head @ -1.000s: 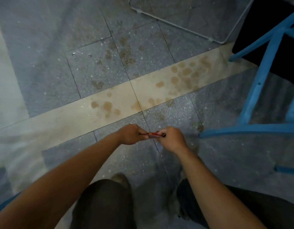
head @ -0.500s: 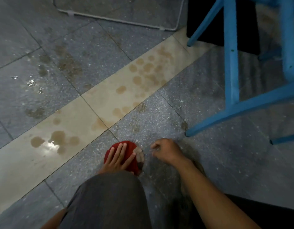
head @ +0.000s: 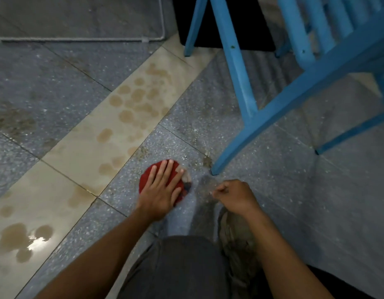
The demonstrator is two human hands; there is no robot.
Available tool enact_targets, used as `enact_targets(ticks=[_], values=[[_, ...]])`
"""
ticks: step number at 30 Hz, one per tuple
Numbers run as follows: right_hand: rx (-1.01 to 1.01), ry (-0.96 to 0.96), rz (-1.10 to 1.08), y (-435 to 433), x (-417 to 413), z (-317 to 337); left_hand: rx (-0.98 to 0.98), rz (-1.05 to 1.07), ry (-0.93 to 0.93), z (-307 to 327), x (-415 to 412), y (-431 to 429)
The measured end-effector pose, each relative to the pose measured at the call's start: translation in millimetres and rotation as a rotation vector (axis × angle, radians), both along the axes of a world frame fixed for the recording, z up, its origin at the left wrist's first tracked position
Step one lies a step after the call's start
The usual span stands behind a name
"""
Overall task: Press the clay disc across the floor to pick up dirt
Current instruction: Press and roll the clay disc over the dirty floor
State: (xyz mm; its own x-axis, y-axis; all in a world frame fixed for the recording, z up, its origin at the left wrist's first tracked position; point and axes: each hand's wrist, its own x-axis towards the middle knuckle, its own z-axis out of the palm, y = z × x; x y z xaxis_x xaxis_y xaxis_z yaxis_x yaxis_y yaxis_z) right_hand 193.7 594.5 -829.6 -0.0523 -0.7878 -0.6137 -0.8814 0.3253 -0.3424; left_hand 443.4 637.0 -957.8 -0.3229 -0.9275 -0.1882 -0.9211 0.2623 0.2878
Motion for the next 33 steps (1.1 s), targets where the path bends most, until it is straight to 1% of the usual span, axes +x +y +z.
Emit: enact_targets(ticks=[2, 6, 9, 11, 16, 20, 23, 27, 29, 31, 33], values=[[-0.043, -0.015, -0.042, -4.3, -12.8, 0.3, -0.018, 0.039, 0.002, 0.5, -17.8, -32.5], [-0.115, -0.048, -0.054, -6.6, -26.4, -5.4, -0.008, 0.119, -0.015, 3.6, -59.6, -103.2], [-0.156, -0.066, -0.064, -6.6, -29.5, -13.8, 0.004, 0.022, -0.042, 6.7, -89.8, -143.4], [-0.156, -0.078, -0.06, -6.1, -28.3, -18.9, 0.015, -0.062, -0.057, 6.8, -100.6, -152.4], [-0.116, -0.127, 0.013, -4.5, -15.9, -22.6, -0.009, -0.269, -0.065, 4.5, -84.8, -131.6], [-0.104, -0.163, 0.04, -6.0, 1.7, -23.1, -0.072, -0.338, -0.013, -2.8, -48.4, -91.2], [-0.078, -0.182, 0.067, -6.9, 14.3, -22.4, -0.092, -0.36, -0.02, -6.0, -15.9, -55.9], [-0.045, -0.169, 0.105, -4.1, 22.3, -21.7, -0.079, -0.301, -0.067, -4.6, 42.4, -19.0], [-0.05, -0.17, 0.098, -1.4, 23.0, -22.8, -0.063, -0.235, -0.107, -1.9, 65.8, -19.6], [-0.073, -0.166, 0.094, 1.0, 23.0, -25.5, -0.039, -0.118, -0.124, 1.1, 64.1, -39.8], [-0.105, -0.178, 0.077, 2.4, 23.8, -28.5, -0.026, 0.047, -0.105, 4.7, 36.0, -70.1]])
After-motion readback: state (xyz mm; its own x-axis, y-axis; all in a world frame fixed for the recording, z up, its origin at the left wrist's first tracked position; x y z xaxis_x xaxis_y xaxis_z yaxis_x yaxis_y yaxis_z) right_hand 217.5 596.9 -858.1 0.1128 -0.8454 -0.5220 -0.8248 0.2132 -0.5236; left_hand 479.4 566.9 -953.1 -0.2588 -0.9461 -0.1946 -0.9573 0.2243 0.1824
